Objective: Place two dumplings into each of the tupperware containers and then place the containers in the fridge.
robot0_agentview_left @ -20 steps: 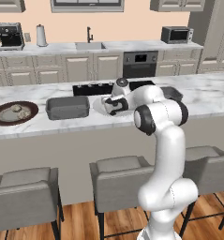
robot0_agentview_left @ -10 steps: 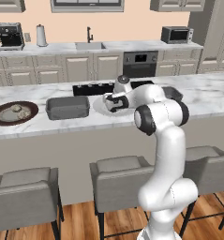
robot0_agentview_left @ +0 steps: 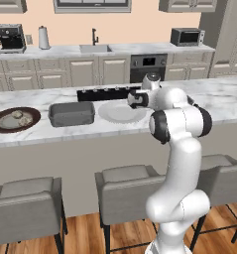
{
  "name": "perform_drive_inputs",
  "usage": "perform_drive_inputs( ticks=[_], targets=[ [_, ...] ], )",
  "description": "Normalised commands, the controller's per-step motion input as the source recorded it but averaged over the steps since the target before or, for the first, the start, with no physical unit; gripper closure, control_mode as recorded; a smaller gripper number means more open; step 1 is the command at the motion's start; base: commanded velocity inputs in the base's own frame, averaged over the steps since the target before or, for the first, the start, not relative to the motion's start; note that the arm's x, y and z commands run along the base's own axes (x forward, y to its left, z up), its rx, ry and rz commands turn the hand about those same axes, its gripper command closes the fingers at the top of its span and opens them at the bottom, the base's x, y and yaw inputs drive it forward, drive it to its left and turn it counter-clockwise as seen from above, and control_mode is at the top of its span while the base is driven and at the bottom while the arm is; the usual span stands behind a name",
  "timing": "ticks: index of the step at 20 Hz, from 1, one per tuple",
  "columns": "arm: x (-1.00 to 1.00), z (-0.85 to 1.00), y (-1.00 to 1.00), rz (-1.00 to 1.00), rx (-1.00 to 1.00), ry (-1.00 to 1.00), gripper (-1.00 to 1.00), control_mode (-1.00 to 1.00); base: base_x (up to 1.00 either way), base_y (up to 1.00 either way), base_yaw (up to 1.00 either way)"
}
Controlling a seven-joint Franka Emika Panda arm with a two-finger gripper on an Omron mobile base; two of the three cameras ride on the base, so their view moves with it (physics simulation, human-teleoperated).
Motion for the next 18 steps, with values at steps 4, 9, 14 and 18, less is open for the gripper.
perform_drive_inputs(
  ticks=[4,9,14,18],
  targets=[
    [0.01,0.01,-0.67,-0.13,-0.03,0.03,1.00,-1.00,0.00,0.00,0.00],
    [0.06,0.26,-0.50,-0.19,-0.01,0.15,1.00,-1.00,0.00,0.00,0.00],
    [-0.28,0.47,-0.25,-0.17,0.00,0.10,1.00,-1.00,0.00,0.00,0.00],
    [0.09,0.07,-0.76,-0.21,0.03,0.17,1.00,-1.00,0.00,0.00,0.00]
  ],
)
